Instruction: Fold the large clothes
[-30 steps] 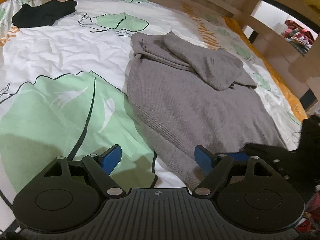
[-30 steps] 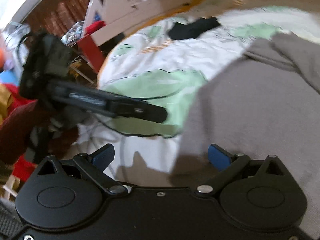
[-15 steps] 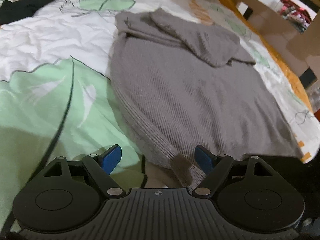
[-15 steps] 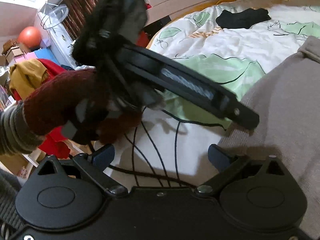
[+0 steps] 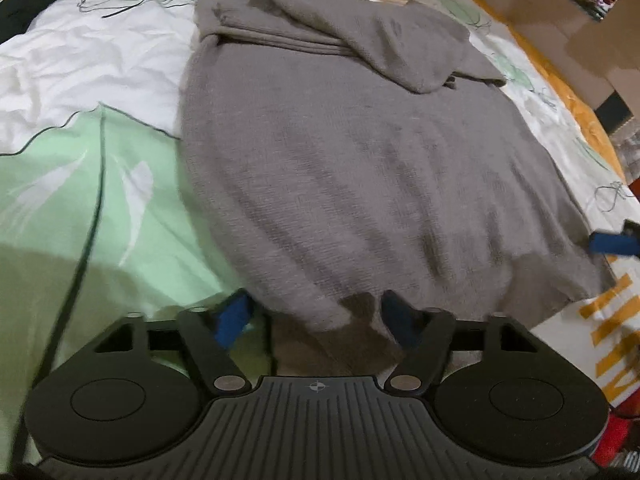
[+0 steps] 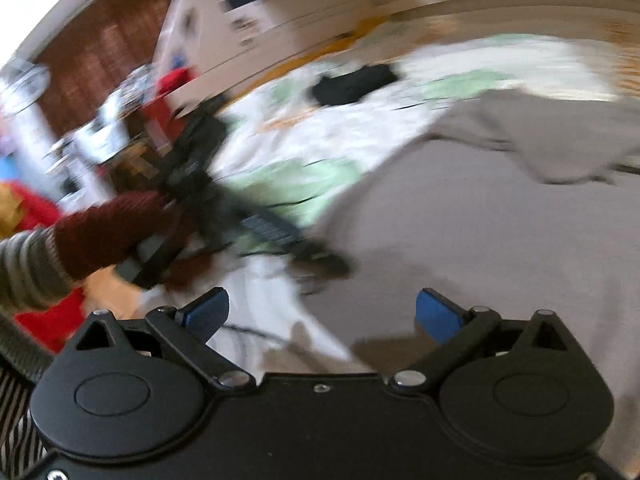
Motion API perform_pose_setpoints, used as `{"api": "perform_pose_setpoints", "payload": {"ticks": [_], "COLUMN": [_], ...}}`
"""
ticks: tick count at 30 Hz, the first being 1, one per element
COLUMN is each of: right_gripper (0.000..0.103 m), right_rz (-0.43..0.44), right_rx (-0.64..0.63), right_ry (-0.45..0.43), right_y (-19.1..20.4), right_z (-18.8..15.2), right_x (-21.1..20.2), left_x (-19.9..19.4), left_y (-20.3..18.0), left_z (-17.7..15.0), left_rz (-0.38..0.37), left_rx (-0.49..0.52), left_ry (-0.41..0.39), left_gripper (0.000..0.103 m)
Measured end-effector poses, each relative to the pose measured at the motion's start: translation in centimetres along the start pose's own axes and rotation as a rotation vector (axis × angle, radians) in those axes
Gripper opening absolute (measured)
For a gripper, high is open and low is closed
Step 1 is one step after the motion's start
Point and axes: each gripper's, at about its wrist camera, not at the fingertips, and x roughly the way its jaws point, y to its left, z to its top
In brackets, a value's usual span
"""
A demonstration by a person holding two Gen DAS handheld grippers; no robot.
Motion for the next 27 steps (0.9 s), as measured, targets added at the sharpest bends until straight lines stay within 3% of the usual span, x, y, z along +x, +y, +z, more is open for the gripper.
{"api": "perform_pose_setpoints", "payload": {"ticks": [2,5,9,12,19,22,24,25,26,27], "right_gripper": [0.101,0.101,0.101,0.100,0.103,0.103,0.103,0.102,0.094,0.071], "right_rz": [-0.090,-0.209,-0.329,-0.335,-0.356,-0.357,-0.350,-0.348,-0.353,-0.364], "right_rx": [0.065,0.180,0.343,0.391,0.379,0.388,0.405,0.408,0.408,0.405], "right_ry": [-0.018,-0.025,0.014,0.019,0.092,0.110,0.109,0.107,0.104,0.105], "right_y": [-1.5,-4.0,-6.6,-7.4,-7.4,-7.7,-8.0,-8.0,-8.0,-8.1], "right_z": [-0.1,-0.9,-2.4,-3.1,-2.4,-2.4,-2.5,-2.6,-2.6,-2.7], "right_x": [-1.8,-4.1,-5.8,-6.4,-3.7,-3.0,-3.0,-3.2,-3.3,-3.5], "left_x": [-0.5,-1.3,-1.9,-1.4,0.1,0.1,-0.1,-0.1,-0.1,-0.2], "left_y": [1.0,2.2,2.4,2.0,1.7,1.7,1.8,2.0,2.1,2.2], "left_z": [-0.2,-0.7,-1.1,-0.9,-0.3,-0.4,-0.6,-0.7,-0.9,-1.0], "left_rz": [-0.007,-0.003,0.006,0.007,-0.043,-0.061,-0.085,-0.098,-0.115,-0.127], "left_rx": [-0.027,-0.059,-0.056,-0.052,-0.049,-0.039,-0.046,-0.052,-0.061,-0.064], "left_ry": [0.006,0.008,0.001,0.006,0.032,0.031,0.015,0.013,0.011,0.002], "left_gripper": [0.050,0.044,0.042,0.043,0.060,0.059,0.043,0.018,0.011,0.009]}}
